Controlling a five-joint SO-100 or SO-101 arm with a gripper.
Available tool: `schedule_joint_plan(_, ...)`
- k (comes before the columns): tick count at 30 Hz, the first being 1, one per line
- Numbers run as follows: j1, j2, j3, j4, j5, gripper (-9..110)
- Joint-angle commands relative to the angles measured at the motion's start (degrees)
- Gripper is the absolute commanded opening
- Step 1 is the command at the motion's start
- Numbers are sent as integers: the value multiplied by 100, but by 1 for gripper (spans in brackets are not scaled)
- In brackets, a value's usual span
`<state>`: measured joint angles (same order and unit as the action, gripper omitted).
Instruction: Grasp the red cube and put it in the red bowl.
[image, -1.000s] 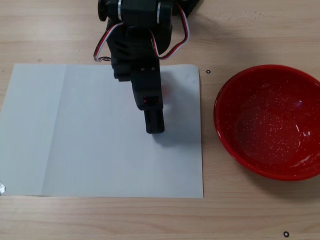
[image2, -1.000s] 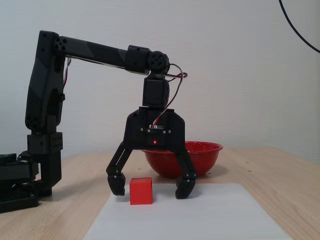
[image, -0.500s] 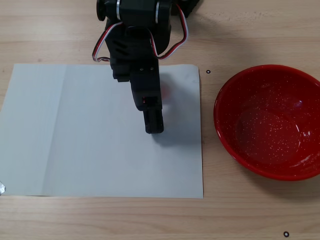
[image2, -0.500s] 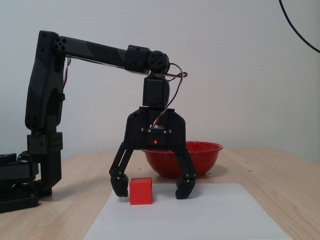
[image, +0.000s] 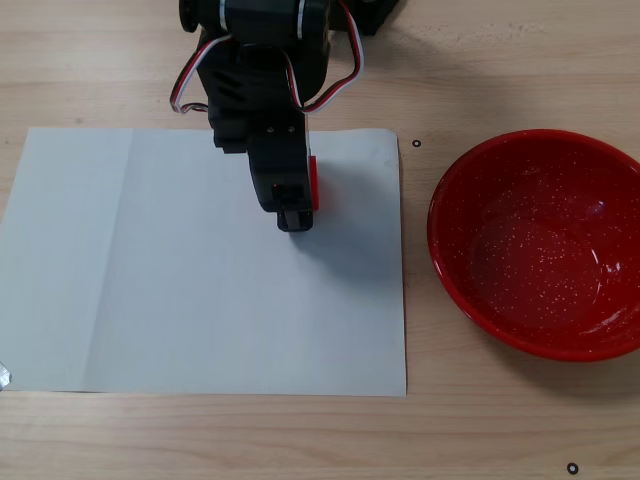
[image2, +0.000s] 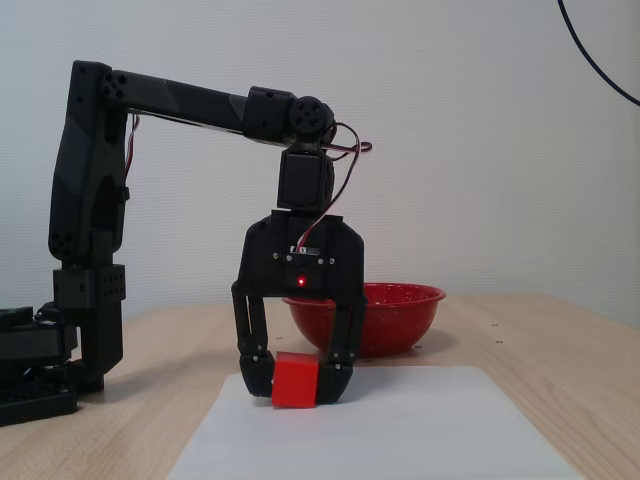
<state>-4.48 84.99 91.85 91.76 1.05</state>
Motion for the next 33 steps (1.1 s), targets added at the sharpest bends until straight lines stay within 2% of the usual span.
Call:
schedule_joint_plan(1, 62, 765, -211, 237, -141, 0)
schedule_joint_plan(13, 519, 773, -2496, 1749, -475, 0)
schedule_joint_plan(21, 782, 773, -3217, 1696, -475, 0)
schedule_joint_plan(28, 1872, 545, -4491, 1301, -589, 0)
schedule_joint_plan(33, 2549, 457, -4772, 642, -606, 0)
